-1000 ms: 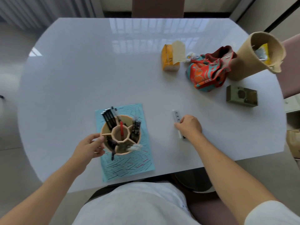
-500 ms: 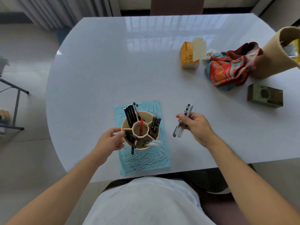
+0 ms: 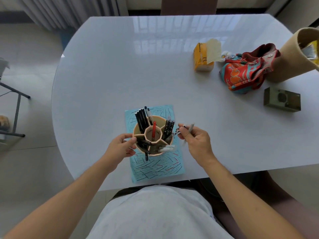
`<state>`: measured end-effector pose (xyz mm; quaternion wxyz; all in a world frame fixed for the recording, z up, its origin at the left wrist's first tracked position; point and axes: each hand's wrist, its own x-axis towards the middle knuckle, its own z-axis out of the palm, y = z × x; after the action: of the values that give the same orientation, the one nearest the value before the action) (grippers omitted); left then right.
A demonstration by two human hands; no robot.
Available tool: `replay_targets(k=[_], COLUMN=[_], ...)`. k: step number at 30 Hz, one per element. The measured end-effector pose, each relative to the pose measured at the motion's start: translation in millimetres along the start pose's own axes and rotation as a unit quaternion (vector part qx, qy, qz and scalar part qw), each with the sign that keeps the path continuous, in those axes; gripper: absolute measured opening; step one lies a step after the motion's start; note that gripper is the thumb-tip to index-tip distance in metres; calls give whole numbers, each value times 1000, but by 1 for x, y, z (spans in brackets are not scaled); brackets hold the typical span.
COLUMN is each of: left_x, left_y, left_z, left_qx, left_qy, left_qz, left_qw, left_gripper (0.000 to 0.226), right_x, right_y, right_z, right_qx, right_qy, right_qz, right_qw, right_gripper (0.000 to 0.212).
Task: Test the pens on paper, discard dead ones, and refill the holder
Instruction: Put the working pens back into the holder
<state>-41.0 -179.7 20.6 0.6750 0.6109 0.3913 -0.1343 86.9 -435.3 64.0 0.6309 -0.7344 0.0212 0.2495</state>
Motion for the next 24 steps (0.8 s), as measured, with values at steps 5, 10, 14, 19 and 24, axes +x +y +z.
replay_targets(k=[5, 10, 14, 19, 24], left_x=[-2, -2, -2, -5, -9], left_y=[-1, 2, 3, 4, 7], left_z=[-1, -1, -1, -2, -2], left_qx=[2, 8, 13, 26, 58], left_qy=[-5, -6, -11, -7, -10], left_qz=[0, -1, -1, -6, 10], left_qw=[1000, 1000, 1000, 1000, 998], left_gripper=[18, 18, 18, 18, 17], right_x=[-15, -25, -32, -36, -34], right_y=[-8, -32, -27, -21, -27], right_z=[-23, -18, 2, 8, -8], right_qx=[-56, 67, -143, -217, -217], right_qy=[135, 52, -41, -71, -23], right_qz=[-73, -83, -103, -73, -76], right_qw=[987, 993, 983, 971, 973], right_gripper=[41, 25, 11, 7, 9])
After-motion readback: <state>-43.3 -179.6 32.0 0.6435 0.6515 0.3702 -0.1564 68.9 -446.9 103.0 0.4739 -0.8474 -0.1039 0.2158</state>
